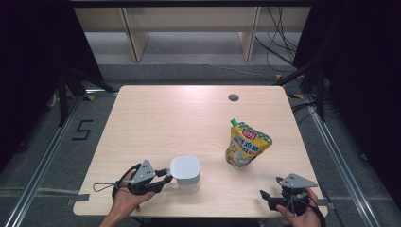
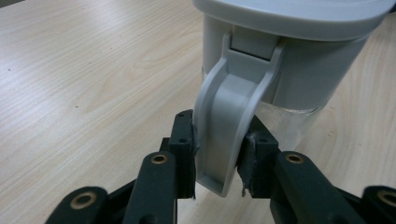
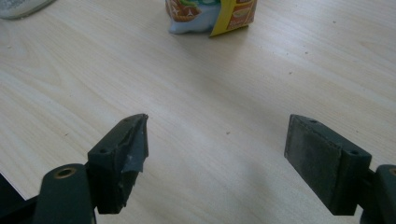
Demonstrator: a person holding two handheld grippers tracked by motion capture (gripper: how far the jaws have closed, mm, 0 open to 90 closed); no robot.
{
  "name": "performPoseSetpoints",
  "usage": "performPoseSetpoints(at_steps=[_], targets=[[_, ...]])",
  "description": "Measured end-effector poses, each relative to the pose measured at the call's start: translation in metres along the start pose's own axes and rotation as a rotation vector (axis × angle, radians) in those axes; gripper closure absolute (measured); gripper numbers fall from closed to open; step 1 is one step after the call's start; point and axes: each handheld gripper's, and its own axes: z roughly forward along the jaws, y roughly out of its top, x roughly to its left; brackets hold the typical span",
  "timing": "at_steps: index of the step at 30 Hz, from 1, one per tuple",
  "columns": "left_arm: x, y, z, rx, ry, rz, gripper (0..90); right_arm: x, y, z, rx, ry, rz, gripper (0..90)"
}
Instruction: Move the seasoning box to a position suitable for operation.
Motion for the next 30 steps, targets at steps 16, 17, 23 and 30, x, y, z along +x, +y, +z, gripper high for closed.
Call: performPoseSetpoints(at_steps=[16,17,23,30], targets=[[-0.010,0.006,0.014,-0.017,-0.057,0.043,69.2,-0.001,0.000,0.002,0.000,0.013,-0.013,22.7],[-0.011,0.007,0.015,-0.015,-0.069,0.045,69.2,-0.001,0.000,0.002,-0.001,0.002,-0.019,22.8],[-0.012,0.007,0.015,-0.019,-0.064,0.014,66.5,-0.002,-0.001,0.002,-0.012,-0.015,0.007,22.7],[-0.014,0.007,0.001,0.002,-0.109,-0.037,40.2,0.000,-0.001,0.001,-0.009,-0.020,0.002,22.7]])
